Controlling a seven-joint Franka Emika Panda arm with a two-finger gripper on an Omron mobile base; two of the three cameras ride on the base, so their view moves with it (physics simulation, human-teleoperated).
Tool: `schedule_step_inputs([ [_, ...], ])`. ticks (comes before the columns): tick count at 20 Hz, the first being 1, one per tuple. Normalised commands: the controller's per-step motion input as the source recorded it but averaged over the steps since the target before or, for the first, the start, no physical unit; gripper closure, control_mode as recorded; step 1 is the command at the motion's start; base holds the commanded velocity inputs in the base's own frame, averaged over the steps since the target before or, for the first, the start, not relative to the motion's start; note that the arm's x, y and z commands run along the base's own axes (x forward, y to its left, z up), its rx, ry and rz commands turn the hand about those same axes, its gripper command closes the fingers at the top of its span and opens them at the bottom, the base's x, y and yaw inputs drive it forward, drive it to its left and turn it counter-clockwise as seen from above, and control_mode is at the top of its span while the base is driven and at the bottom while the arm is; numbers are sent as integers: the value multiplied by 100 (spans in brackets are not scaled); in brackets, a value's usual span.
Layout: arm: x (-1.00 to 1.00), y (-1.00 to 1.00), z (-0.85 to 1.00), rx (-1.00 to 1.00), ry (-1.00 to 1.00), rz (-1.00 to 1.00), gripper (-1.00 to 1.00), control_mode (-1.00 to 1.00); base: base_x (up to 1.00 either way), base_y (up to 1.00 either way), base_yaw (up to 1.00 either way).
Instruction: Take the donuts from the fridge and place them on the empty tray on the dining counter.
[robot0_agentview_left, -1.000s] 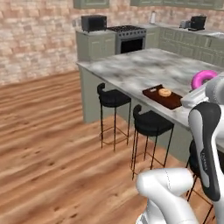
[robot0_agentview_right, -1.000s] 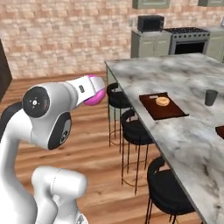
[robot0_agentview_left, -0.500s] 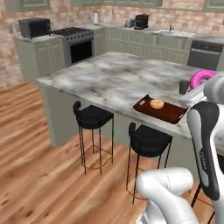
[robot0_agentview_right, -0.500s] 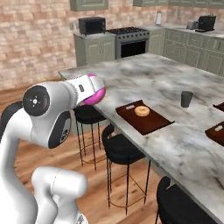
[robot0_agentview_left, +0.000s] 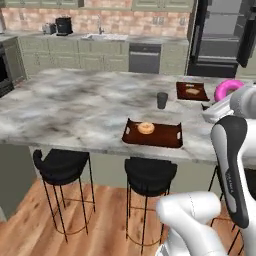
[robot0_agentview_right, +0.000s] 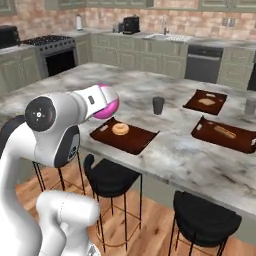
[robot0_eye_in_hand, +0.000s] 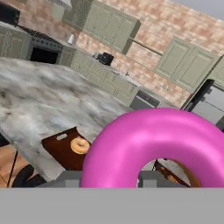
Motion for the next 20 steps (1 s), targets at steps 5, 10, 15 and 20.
schedule_step_inputs([
  [5, 0, 0, 0, 0, 0, 0, 100, 100, 82, 69, -79],
  [10, 0, 0, 0, 0, 0, 0, 100, 100, 83, 97, -64],
  [15, 0, 0, 0, 0, 0, 0, 100, 100, 68, 47, -20],
  [20, 0, 0, 0, 0, 0, 0, 100, 100, 67, 0, 26],
])
